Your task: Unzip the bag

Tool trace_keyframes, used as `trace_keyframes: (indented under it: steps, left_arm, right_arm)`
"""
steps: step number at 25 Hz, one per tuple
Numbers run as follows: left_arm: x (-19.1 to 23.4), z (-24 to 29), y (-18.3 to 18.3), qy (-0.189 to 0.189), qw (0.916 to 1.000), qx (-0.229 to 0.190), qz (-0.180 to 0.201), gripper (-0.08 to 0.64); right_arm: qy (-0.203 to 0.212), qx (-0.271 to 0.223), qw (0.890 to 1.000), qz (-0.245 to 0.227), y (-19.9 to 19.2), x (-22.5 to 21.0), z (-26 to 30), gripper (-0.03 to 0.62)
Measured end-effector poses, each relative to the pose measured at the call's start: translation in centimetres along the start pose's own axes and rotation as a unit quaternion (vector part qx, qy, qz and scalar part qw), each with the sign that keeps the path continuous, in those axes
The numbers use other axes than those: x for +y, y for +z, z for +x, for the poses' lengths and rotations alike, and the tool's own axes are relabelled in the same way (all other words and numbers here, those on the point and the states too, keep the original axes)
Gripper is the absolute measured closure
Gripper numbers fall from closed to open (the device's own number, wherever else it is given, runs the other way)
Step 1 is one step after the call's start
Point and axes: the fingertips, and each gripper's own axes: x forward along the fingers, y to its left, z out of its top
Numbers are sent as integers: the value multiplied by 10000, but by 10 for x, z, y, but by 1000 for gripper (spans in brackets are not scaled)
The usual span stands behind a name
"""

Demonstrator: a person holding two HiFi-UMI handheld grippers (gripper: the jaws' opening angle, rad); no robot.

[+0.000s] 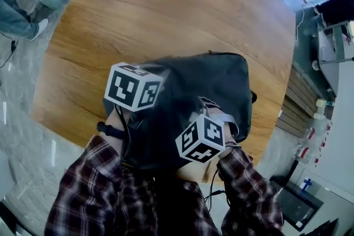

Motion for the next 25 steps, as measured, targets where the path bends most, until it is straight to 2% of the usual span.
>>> trace_keyframes:
  steps: [14, 25]
  left_arm:
    - [5, -1, 0, 212, 9997, -65, 89, 551]
    - [-3, 2, -3, 415, 9988, -145, 205, 551]
  right_arm:
    - [374, -30, 9978, 549, -37, 99, -42, 577]
    - [161, -350, 9951, 913, -46, 110, -58, 575]
